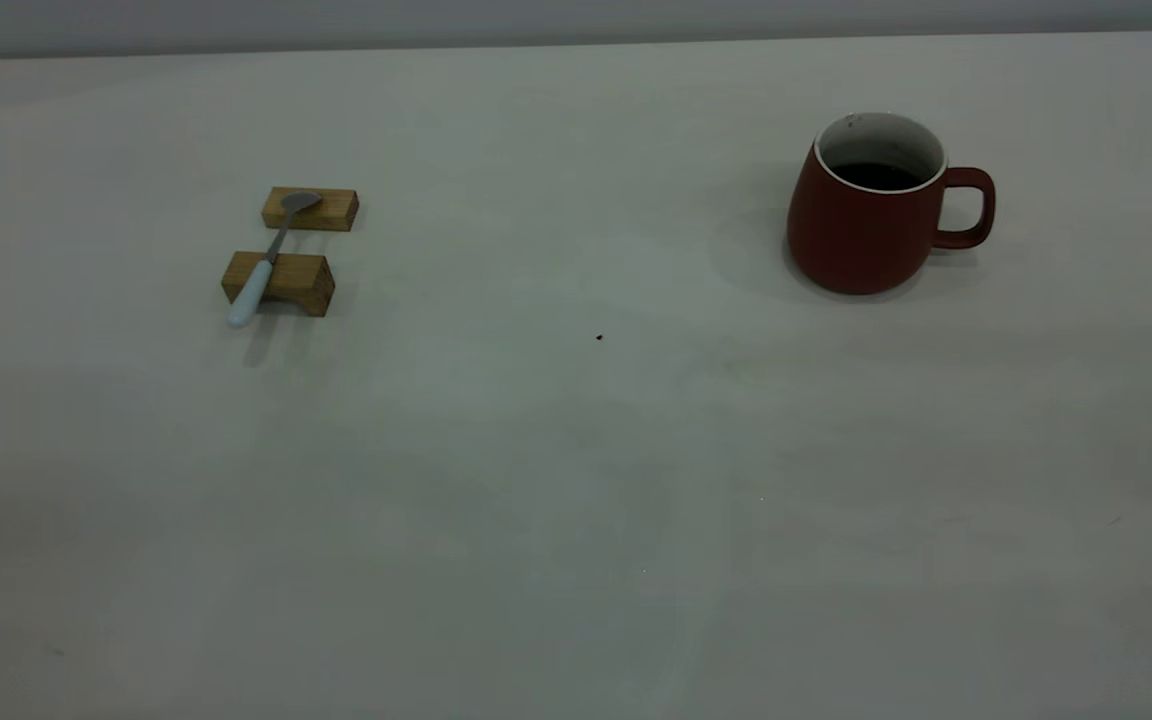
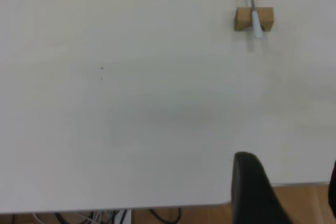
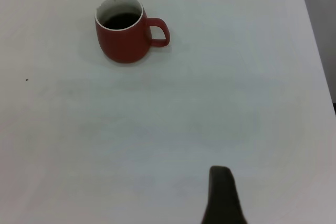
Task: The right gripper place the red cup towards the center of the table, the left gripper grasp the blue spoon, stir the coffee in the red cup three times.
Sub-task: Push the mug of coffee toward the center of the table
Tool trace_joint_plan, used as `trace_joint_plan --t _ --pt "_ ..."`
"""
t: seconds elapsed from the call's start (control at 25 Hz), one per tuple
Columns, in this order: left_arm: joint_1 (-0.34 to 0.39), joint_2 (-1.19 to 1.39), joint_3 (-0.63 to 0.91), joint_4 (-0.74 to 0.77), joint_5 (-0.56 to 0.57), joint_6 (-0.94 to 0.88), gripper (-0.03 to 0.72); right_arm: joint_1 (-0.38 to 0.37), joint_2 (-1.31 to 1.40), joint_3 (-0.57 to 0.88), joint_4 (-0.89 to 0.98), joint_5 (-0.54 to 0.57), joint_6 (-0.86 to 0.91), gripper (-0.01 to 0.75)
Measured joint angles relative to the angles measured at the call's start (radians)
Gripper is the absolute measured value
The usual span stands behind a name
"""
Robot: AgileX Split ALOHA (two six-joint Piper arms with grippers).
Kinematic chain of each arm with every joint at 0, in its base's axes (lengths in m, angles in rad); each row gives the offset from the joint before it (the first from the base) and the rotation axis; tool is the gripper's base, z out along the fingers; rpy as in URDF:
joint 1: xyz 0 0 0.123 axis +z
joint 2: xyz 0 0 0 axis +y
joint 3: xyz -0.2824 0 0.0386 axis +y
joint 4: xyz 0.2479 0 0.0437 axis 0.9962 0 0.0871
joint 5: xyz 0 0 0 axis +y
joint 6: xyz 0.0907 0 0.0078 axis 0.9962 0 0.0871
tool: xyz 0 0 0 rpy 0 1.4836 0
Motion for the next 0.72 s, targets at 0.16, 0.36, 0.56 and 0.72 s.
trace_joint_plan --t 0.16,0.36,0.56,0.72 --pt "0.000 0.000 0.000 0.000 0.000 0.000 0.424 0.000 0.000 0.000 0.000 0.000 0.000 0.582" --pt "0.000 0.000 0.000 0.000 0.000 0.000 0.424 0.000 0.000 0.000 0.000 0.000 0.000 0.582" --pt "0.000 0.000 0.000 0.000 0.000 0.000 0.424 0.000 0.000 0.000 0.000 0.000 0.000 0.582" --pt "0.000 0.000 0.000 0.000 0.000 0.000 0.424 0.000 0.000 0.000 0.037 0.000 0.000 0.579"
